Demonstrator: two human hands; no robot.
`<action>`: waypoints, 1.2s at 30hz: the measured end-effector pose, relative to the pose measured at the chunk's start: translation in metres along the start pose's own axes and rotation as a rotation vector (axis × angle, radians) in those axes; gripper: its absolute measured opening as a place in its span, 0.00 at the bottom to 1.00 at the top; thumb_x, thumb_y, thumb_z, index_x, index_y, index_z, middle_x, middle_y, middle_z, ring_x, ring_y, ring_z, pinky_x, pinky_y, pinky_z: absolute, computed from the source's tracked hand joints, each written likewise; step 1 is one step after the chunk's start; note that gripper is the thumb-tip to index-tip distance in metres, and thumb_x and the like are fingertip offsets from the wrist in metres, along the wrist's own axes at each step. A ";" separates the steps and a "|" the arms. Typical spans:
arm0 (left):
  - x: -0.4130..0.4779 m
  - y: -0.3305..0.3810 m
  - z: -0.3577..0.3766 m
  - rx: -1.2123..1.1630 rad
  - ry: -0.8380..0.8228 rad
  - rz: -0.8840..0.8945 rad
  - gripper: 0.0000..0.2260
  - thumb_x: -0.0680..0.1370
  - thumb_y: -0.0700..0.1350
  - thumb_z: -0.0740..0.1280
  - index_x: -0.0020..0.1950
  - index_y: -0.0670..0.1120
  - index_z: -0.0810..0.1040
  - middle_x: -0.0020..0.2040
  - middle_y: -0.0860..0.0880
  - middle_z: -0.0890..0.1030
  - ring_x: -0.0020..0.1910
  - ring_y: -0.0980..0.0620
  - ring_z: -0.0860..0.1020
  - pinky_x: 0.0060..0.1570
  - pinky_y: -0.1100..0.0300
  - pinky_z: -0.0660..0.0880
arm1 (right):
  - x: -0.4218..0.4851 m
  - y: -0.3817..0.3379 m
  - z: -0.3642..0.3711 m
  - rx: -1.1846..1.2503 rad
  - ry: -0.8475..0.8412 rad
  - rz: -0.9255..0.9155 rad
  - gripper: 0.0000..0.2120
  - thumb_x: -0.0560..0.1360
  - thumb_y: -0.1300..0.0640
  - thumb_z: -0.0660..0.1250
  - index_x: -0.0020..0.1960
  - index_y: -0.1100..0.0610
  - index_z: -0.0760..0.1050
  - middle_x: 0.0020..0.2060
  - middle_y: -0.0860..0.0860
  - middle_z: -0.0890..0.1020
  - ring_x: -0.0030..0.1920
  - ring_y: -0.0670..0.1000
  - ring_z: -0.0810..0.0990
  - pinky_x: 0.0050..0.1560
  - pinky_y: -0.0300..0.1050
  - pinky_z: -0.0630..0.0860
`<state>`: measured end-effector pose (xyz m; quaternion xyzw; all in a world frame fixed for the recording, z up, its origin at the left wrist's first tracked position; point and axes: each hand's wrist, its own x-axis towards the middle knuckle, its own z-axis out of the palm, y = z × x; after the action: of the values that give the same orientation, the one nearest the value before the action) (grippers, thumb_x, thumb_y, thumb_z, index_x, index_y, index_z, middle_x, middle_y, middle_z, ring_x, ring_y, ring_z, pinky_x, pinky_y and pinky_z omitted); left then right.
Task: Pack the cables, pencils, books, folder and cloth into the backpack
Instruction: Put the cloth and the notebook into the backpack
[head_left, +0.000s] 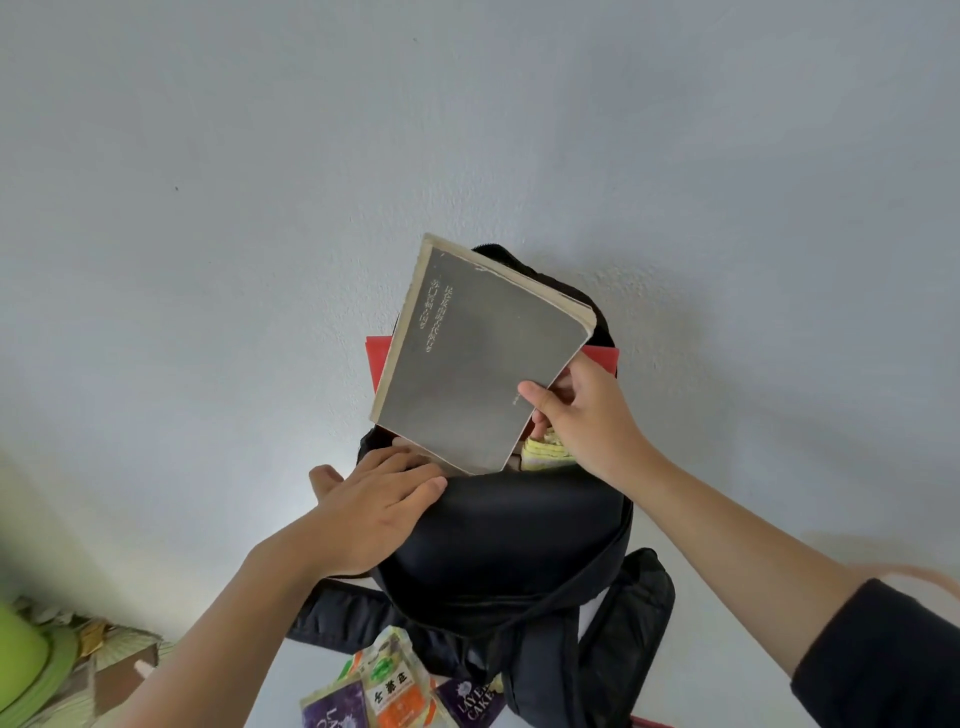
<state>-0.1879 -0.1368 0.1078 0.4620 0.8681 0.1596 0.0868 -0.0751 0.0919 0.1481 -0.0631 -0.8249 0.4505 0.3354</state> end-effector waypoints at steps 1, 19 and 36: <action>-0.001 0.001 -0.002 -0.023 0.006 0.010 0.35 0.74 0.68 0.36 0.71 0.63 0.71 0.71 0.64 0.68 0.76 0.60 0.59 0.77 0.48 0.53 | 0.000 0.000 0.000 -0.004 0.004 0.006 0.11 0.80 0.57 0.69 0.53 0.41 0.73 0.32 0.49 0.82 0.31 0.52 0.83 0.41 0.50 0.84; -0.006 0.007 0.008 0.140 0.297 -0.057 0.32 0.78 0.68 0.32 0.78 0.65 0.57 0.78 0.61 0.62 0.76 0.58 0.61 0.64 0.46 0.58 | 0.004 -0.004 0.002 0.023 0.121 0.113 0.08 0.81 0.60 0.68 0.59 0.53 0.74 0.34 0.51 0.82 0.28 0.44 0.80 0.35 0.37 0.81; -0.004 0.005 -0.011 0.144 0.292 -0.047 0.39 0.73 0.75 0.38 0.64 0.56 0.77 0.56 0.60 0.72 0.61 0.58 0.73 0.69 0.49 0.60 | 0.019 0.004 0.003 0.122 0.196 0.245 0.06 0.81 0.59 0.68 0.57 0.56 0.74 0.36 0.54 0.82 0.30 0.47 0.81 0.41 0.43 0.81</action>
<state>-0.1856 -0.1397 0.1198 0.4188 0.8911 0.1605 -0.0697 -0.0925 0.1002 0.1534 -0.1863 -0.7455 0.5288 0.3603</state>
